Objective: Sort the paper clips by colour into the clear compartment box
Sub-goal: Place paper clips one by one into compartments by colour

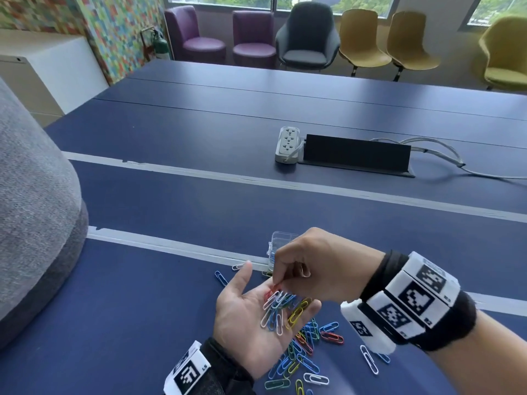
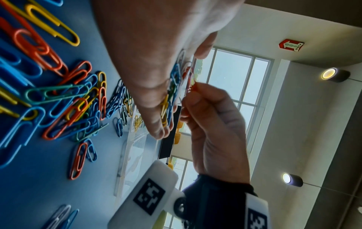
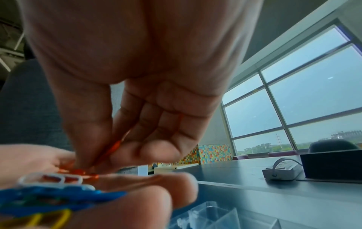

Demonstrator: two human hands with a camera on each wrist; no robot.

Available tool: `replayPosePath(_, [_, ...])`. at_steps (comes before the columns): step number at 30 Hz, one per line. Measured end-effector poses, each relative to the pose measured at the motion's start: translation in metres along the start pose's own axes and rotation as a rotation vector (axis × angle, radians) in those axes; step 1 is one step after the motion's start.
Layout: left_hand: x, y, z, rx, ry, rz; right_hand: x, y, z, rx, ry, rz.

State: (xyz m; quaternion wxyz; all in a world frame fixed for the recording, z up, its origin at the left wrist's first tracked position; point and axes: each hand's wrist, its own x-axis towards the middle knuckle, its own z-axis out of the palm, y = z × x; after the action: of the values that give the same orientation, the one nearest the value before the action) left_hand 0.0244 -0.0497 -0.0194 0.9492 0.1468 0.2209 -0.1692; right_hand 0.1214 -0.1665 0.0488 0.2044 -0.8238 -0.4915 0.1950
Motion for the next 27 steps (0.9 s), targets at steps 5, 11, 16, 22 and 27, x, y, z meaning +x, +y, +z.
replayPosePath(5, [0.000, 0.000, -0.001, 0.029, -0.009, -0.036, 0.005, -0.001, 0.002, -0.091, -0.098, 0.032])
replayPosePath(11, [0.000, -0.002, 0.000, 0.014, -0.008, -0.046, 0.007, -0.003, 0.007, -0.118, -0.098, -0.073])
replayPosePath(16, [0.003, -0.001, -0.001, 0.004, -0.041, -0.030, 0.007, 0.003, 0.008, -0.096, -0.053, -0.091])
replayPosePath(22, [0.006, 0.001, -0.005, -0.028, -0.029, 0.008, 0.015, 0.014, -0.009, 0.013, 0.136, -0.014])
replayPosePath(27, [0.005, 0.004, -0.005, -0.060, -0.020, 0.025, 0.029, 0.032, -0.020, 0.008, 0.209, 0.188])
